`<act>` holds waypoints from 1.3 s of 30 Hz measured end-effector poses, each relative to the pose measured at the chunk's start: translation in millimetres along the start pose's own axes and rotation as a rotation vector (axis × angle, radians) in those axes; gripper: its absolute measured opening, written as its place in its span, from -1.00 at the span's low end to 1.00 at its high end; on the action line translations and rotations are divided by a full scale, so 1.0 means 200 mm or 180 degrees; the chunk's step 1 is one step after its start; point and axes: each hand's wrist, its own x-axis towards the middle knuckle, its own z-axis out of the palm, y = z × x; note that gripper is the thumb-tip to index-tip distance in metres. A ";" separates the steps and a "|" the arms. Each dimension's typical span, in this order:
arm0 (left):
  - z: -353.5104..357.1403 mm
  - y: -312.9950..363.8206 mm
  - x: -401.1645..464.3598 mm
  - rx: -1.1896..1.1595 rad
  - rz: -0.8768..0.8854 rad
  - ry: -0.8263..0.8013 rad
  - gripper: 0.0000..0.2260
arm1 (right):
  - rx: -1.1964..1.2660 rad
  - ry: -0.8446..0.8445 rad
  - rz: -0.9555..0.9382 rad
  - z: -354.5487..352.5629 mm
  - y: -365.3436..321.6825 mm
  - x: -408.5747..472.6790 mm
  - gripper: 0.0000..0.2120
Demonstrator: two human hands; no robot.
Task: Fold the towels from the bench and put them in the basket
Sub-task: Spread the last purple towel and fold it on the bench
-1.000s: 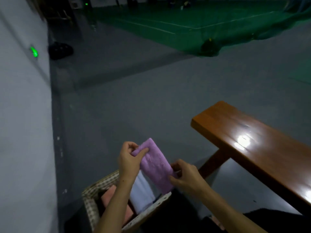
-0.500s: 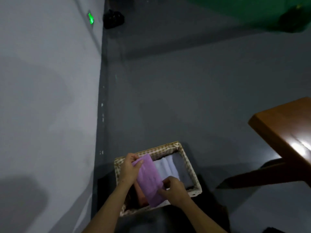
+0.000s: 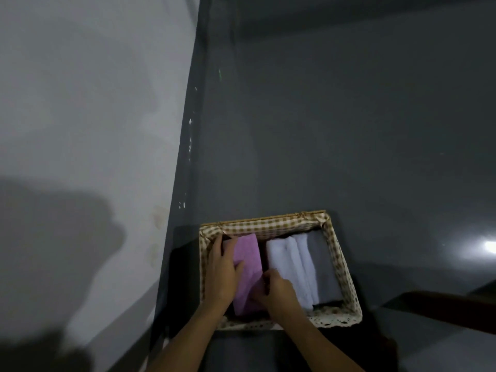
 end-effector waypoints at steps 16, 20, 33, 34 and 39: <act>0.28 -0.04 0.02 0.1528 0.0975 -0.1249 0.04 | -0.2326 0.0021 -0.0436 -0.27 0.31 0.15 -0.18; 0.27 -0.02 0.05 0.1207 0.0852 -0.1315 0.04 | -0.2192 -0.0034 -0.0364 -0.32 0.28 0.16 -0.18; -0.28 -0.08 0.13 -0.0743 -0.0096 0.0539 -0.64 | -0.1348 0.1119 -0.0816 -0.69 -0.03 0.22 -0.54; -0.31 -0.10 0.17 -0.0733 -0.0213 0.0624 -0.65 | -0.1483 0.1266 -0.0831 -0.72 -0.04 0.24 -0.58; -0.26 -0.14 0.32 -0.0301 -0.0571 0.0320 -0.70 | -0.1704 0.1110 -0.0346 -0.82 0.00 0.36 -0.58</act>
